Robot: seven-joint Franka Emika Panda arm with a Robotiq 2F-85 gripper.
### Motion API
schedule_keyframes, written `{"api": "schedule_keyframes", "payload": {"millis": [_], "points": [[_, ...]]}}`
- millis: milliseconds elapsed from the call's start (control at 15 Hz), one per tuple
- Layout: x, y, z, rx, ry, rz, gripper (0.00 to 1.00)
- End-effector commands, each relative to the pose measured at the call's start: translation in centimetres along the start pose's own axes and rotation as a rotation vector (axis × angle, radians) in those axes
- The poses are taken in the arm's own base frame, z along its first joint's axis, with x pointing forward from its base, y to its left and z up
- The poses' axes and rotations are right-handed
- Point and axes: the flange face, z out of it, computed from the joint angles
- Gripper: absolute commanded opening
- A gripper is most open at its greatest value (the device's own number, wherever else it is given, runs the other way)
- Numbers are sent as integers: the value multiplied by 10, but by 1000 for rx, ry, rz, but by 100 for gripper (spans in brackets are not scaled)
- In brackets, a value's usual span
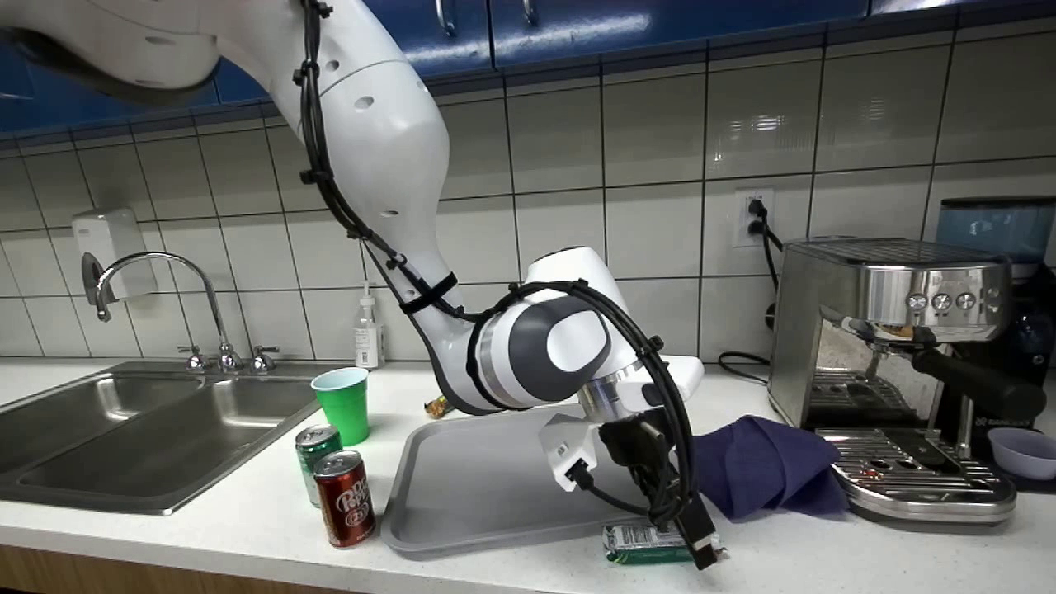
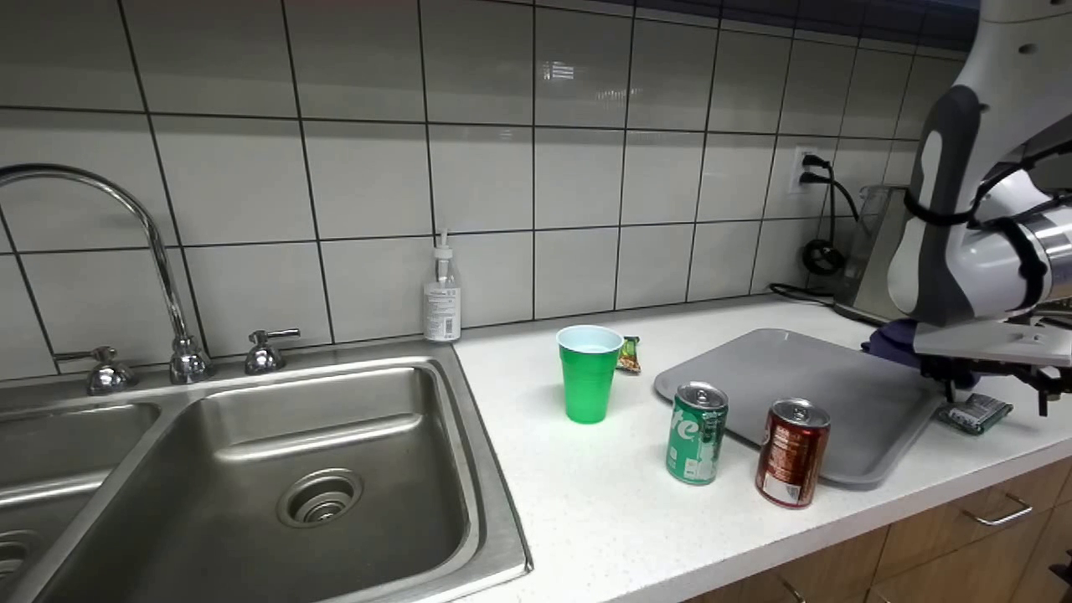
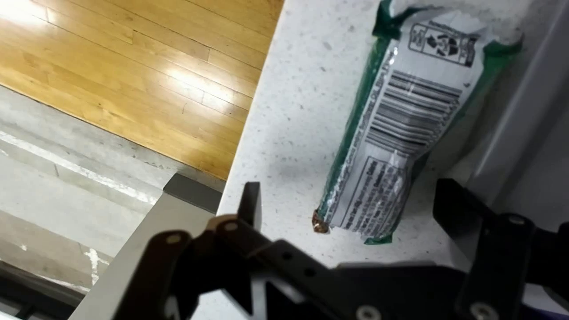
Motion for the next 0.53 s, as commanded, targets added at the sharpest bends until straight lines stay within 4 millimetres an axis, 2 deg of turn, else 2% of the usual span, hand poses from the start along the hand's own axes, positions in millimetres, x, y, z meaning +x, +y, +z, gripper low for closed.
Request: {"api": "schedule_keyframes", "payload": {"millis": [0,467], "points": [[8,-3,2,32,-37,19,100],[10,-3,6,54,-60,47,100]]}}
